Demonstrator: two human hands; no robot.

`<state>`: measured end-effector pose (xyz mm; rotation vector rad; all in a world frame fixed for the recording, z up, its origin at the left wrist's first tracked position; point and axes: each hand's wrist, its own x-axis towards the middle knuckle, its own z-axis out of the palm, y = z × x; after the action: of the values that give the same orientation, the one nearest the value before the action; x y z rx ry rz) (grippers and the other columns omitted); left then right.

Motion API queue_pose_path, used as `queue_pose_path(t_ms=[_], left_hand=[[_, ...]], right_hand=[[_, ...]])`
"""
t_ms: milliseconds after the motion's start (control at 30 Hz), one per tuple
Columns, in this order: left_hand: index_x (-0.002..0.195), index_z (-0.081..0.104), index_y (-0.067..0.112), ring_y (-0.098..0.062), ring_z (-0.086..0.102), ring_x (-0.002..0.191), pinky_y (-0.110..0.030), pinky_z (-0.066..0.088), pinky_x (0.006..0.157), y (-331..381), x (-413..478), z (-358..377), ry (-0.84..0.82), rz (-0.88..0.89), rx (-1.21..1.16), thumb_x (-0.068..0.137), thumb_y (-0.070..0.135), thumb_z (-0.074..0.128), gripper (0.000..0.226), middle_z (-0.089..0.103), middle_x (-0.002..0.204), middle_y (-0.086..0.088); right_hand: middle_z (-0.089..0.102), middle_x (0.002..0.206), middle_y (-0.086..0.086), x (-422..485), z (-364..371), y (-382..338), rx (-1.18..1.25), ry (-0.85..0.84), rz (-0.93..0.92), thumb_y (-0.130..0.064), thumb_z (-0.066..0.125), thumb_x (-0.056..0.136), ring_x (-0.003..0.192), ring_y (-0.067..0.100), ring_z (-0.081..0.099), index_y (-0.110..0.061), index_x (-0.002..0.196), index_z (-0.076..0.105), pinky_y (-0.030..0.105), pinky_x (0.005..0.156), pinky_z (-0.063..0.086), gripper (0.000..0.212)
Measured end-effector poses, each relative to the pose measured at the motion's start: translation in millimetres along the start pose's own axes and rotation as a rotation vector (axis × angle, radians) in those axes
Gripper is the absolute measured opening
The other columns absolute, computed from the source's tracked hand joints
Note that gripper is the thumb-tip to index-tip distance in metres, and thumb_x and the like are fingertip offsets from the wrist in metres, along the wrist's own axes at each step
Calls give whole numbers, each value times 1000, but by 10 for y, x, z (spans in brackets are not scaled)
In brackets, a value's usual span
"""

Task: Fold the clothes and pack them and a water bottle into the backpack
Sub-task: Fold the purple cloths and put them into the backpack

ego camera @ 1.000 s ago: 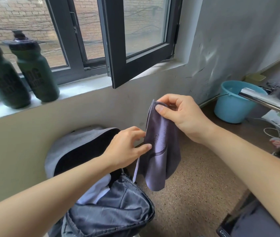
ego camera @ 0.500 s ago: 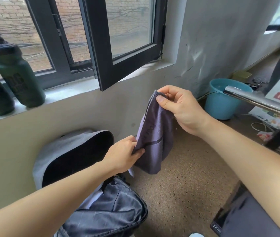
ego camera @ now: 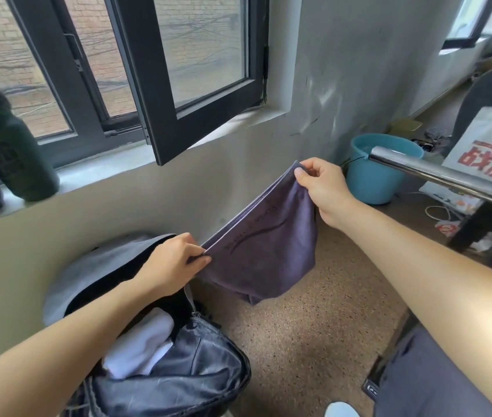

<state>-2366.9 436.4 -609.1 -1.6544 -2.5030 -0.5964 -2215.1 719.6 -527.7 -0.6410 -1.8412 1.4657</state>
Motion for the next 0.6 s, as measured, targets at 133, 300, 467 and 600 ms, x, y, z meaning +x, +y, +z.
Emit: queue_pose_path(t_ms=[133,300,467,600], left_hand=[[71,67,17,-17,58,71,-32,42,61,-118,-20,-67,-10,18,55,92,24,75,24,55,78,4],[93,82,19,-23,66,72,-37,55,69,-250,-11,-355,222,-102,-14,87,12,82,9,66,83,4],[97,82,15,-20,64,71,-32,53,71,-149,58,-630,635,-188,-130,88,0,75,18,73,92,0],[85,75,31,-19,65,70,-30,51,73,-130,36,-653,504,-397,-197,86,2,73,30,71,77,7]], right_hand=[[66,85,-1,48,-12,43,-13,48,39,-8,61,99,81,11,59,-20,83,66,24,76,48,20],[66,83,-5,82,-96,118,-102,36,43,-9,61,99,79,8,58,-22,84,66,22,72,46,21],[73,87,-3,109,-52,86,-86,132,9,-8,60,99,82,10,66,-24,87,66,25,72,50,21],[63,83,3,62,1,220,-344,-50,123,-4,65,93,90,24,65,-21,78,64,39,76,60,23]])
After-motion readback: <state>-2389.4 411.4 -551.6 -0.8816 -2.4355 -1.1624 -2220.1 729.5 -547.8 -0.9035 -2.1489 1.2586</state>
